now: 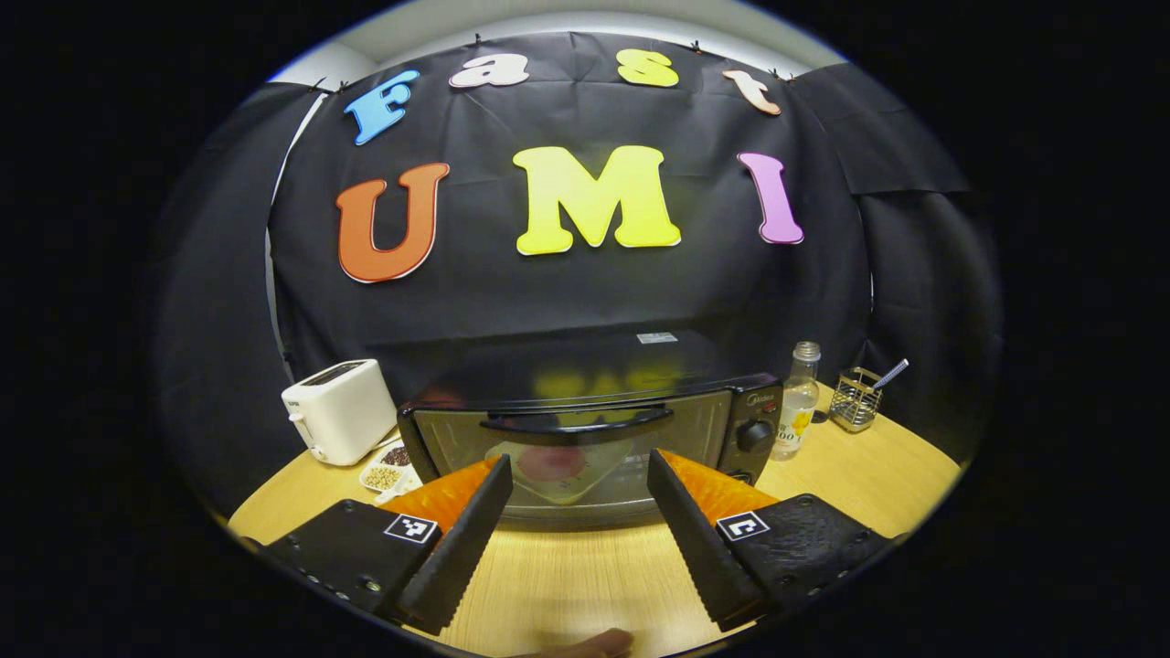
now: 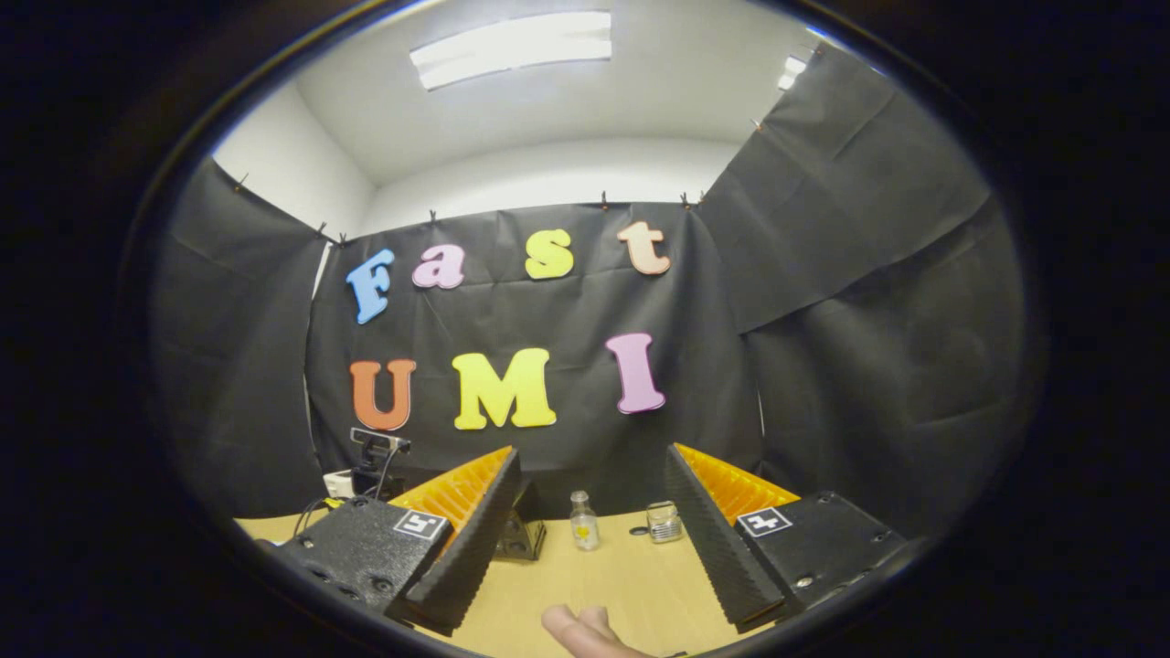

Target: Open the electric oven with the left hand, put the food in, and close the electric oven.

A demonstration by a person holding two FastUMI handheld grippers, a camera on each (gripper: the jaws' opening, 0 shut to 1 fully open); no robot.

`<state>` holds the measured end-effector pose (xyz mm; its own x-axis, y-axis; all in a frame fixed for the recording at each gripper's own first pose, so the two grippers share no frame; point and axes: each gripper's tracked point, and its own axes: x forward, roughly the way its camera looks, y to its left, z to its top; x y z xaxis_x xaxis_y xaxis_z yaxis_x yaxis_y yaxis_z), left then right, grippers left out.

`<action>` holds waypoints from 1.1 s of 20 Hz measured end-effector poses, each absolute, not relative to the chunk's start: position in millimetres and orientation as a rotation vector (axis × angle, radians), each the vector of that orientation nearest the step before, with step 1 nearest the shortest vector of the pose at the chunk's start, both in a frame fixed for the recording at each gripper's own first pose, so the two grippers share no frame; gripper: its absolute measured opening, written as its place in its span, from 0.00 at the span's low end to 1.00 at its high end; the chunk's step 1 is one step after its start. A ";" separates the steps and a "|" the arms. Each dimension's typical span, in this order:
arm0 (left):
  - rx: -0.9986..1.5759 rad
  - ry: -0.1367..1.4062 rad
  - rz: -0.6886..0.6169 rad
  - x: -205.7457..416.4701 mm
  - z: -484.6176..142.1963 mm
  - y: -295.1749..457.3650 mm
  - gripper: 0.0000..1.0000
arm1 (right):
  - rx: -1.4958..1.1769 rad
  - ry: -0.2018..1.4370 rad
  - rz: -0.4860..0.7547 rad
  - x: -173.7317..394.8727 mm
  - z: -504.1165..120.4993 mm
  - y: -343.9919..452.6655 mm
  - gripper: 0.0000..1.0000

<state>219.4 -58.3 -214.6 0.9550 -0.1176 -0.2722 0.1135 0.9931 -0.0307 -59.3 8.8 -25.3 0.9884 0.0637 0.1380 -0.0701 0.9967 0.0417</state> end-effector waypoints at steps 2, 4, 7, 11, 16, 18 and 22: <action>-0.028 0.257 -0.117 205.4 -201.6 -59.6 0.95 | 0.052 -0.134 0.068 -59.3 -26.2 9.5 0.95; -0.031 0.208 -0.115 191.6 -182.2 -60.1 0.95 | 0.049 -0.135 0.071 -56.8 -27.9 9.6 0.95; -0.019 0.159 -0.078 159.1 -156.7 -47.2 0.95 | 0.023 -0.114 0.028 -48.3 -32.0 0.7 0.95; -0.067 0.134 -0.080 94.4 -120.5 -43.4 0.95 | 0.010 -0.091 -0.003 -48.9 -27.7 -3.2 0.96; -0.095 0.065 0.014 7.7 -76.3 -11.1 0.94 | 0.002 -0.081 0.053 -51.6 -18.2 3.3 0.96; -0.150 0.064 0.012 -17.7 -67.2 -12.5 0.94 | -0.021 -0.082 0.069 -50.7 -16.2 5.5 0.95; -0.110 0.069 -0.027 -39.7 -55.8 -15.7 0.93 | -0.059 -0.075 0.071 -50.8 -15.1 3.0 0.96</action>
<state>-39.7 -15.7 -55.8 0.9972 -0.0306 -0.0678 0.0230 0.9936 -0.1104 -50.8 3.0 -15.1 0.9946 0.0732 0.0731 -0.0688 0.9957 -0.0614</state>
